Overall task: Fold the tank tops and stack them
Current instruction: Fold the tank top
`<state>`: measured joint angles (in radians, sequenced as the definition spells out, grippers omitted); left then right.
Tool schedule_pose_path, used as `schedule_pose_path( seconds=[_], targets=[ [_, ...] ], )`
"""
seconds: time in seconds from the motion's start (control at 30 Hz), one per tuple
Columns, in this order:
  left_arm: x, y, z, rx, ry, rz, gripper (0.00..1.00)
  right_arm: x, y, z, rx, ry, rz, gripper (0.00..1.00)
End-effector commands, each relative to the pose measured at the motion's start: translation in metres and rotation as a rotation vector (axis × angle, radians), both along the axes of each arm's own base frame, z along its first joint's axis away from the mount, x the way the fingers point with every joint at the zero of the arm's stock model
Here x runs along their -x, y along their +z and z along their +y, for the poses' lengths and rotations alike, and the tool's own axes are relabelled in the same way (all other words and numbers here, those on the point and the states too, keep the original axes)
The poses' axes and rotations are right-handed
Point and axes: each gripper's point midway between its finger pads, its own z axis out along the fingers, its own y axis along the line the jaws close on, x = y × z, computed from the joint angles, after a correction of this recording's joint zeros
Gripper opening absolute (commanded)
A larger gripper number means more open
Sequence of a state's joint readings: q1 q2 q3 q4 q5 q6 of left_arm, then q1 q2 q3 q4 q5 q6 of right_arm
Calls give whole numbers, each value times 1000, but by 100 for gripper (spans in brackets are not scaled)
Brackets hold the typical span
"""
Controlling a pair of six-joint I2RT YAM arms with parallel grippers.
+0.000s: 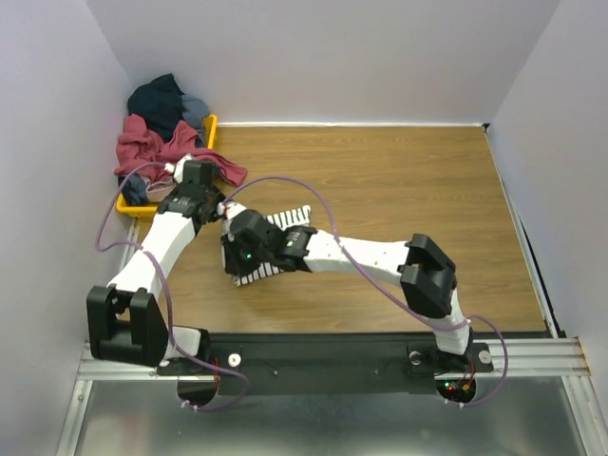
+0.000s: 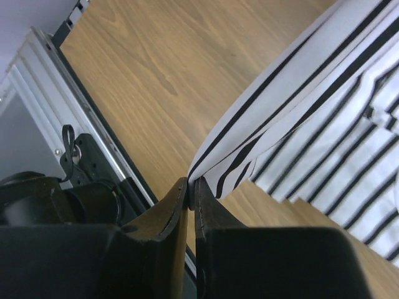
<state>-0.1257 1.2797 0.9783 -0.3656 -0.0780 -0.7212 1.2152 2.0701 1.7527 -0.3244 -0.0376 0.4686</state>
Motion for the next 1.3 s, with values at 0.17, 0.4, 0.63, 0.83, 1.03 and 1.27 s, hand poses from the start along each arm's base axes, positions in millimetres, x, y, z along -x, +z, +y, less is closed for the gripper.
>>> schedule_pose_path(
  seconds=[0.17, 0.4, 0.63, 0.83, 1.03, 1.27],
  targets=[
    [-68, 59, -64, 52, -30, -201, 0, 4, 57, -54, -264, 64, 233, 10],
    [-87, 51, -119, 47, -89, -170, 0, -24, 50, -110, -351, -17, 305, 11],
    [-106, 40, -168, 51, -135, -136, 0, -50, 31, -170, -393, -133, 355, 11],
    [-118, 28, -200, 50, -178, -121, 0, -64, -12, -218, -372, -259, 429, 11],
    [-126, 11, -228, 49, -222, -102, 0, -74, -38, -251, -369, -359, 461, 11],
    [-134, -11, -263, 73, -285, -90, 2, -80, -59, -289, -362, -480, 486, 11]
  ],
)
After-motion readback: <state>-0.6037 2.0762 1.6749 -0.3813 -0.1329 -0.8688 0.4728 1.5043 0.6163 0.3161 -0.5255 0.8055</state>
